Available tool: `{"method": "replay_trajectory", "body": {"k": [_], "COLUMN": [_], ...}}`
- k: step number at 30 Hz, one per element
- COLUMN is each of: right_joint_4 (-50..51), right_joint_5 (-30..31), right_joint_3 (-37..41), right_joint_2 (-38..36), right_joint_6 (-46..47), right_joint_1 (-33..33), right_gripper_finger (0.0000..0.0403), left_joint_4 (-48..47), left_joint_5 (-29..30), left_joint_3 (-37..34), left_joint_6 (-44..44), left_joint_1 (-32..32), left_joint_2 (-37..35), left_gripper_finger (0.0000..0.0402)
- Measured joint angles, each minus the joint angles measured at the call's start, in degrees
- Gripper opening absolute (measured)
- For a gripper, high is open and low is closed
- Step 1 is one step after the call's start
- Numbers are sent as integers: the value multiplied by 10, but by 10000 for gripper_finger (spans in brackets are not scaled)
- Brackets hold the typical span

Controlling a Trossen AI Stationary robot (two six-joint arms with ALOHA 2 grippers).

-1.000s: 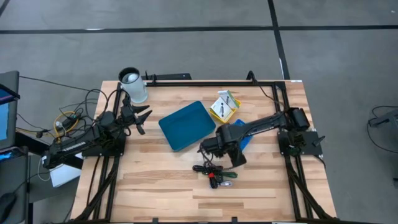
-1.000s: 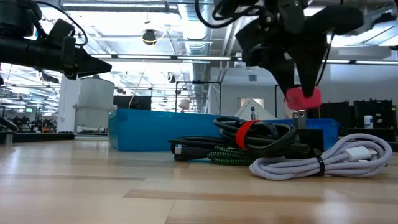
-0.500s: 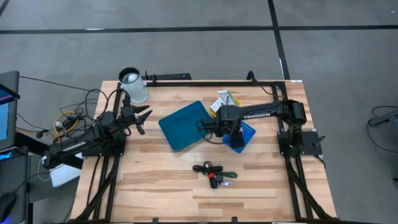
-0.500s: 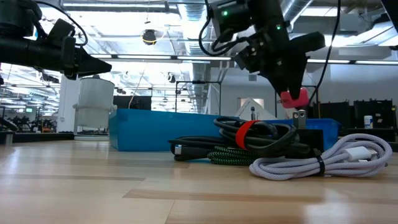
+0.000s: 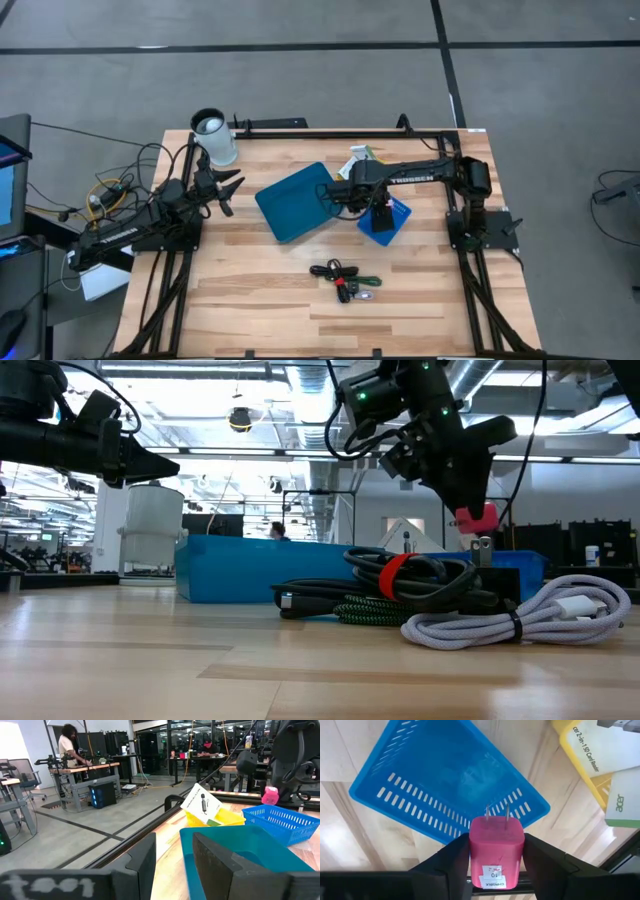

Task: Pick and place items into bin
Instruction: Put the pink charger adapter into the blue bin, then put the black charger adapter into the blue bin

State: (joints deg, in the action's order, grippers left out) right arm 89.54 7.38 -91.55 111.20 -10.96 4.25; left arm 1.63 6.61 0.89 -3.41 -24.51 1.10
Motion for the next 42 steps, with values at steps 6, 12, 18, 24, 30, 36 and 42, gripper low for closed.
{"method": "replay_trajectory", "body": {"k": [6, 12, 18, 24, 30, 36, 42], "right_joint_4": [0, 0, -3, -22, -72, -183, -388], "right_joint_5": [-1, -1, 0, -6, -43, -44, -9], "right_joint_3": [0, 0, 0, 1, 0, 39, 178], "right_joint_2": [0, 0, 0, -18, -88, -188, -293], "right_joint_6": [0, 0, 14, 44, 78, 141, 213], "right_joint_1": [0, 0, -8, -46, -103, -175, -251], "right_gripper_finger": [177, 171, 159, 137, 117, 120, 120], "left_joint_4": [0, 0, 0, 0, 0, 0, 0], "left_joint_5": [0, 0, 0, 0, 0, 0, 0], "left_joint_3": [0, 0, 0, 0, 0, 0, 0], "left_joint_6": [0, 0, 0, 0, 0, 0, 0], "left_joint_1": [0, 0, 0, 0, 0, 0, 0], "left_joint_2": [0, 0, 0, 0, 0, 0, 0], "left_gripper_finger": [119, 119, 119, 119, 119, 119, 119]}}
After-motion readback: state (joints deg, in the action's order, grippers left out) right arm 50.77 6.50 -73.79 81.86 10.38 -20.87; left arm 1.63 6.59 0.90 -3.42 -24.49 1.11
